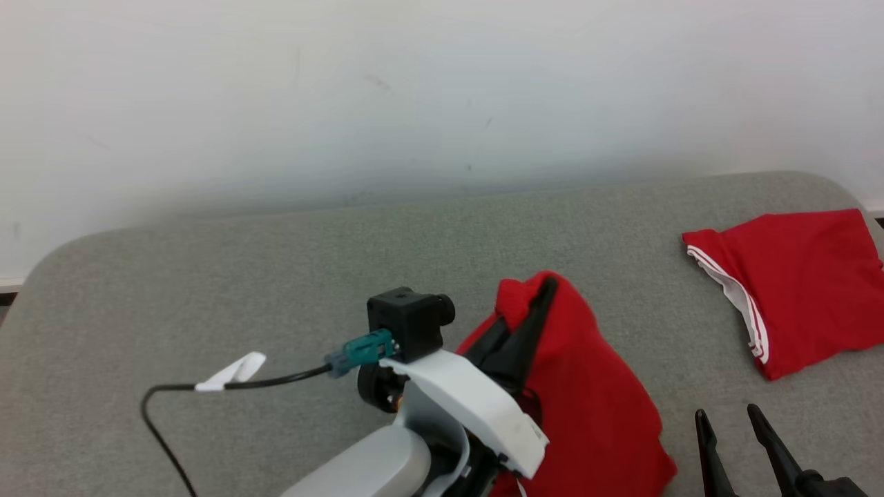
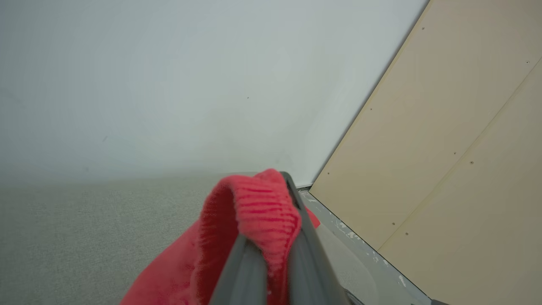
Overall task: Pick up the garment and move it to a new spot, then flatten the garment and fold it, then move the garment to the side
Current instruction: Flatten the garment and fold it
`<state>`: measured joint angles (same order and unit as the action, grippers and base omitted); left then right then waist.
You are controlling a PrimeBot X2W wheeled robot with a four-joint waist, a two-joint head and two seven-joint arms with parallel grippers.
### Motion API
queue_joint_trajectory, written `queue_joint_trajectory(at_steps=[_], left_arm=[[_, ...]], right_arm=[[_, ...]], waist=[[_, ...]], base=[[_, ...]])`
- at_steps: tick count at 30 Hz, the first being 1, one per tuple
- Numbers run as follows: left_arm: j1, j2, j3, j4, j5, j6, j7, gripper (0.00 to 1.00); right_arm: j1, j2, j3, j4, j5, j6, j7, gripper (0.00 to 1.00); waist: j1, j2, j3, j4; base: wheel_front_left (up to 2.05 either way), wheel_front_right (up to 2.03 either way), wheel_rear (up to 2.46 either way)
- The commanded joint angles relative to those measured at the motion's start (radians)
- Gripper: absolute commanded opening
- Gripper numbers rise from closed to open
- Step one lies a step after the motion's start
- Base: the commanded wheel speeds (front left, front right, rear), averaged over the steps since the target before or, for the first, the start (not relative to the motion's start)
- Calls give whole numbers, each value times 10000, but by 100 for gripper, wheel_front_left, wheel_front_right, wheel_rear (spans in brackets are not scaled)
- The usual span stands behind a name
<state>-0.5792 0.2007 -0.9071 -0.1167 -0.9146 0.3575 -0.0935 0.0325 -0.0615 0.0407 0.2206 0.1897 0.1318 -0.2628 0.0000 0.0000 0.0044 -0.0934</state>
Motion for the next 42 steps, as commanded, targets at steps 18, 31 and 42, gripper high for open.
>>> queue_joint_trajectory(at_steps=[18,31,42], left_arm=[[-1328,-966,1469,7336,-685,-438,-1276,0],[-1857,-553,4031,9562,399,-312,-1708,76],[-954,-492,3950,9996,1520,-1508,-1705,100]], right_arm=[[-920,31,503,128,57,-24,-21,100],[-1010,-64,386,198,16,-24,-21,100],[-678,-164,171,112,-72,-24,-21,100]], waist=[[0,0,1302,-1252],[0,0,1477,-1333],[0,0,1088,-851]], base=[[0,0,0],[0,0,0],[0,0,0]])
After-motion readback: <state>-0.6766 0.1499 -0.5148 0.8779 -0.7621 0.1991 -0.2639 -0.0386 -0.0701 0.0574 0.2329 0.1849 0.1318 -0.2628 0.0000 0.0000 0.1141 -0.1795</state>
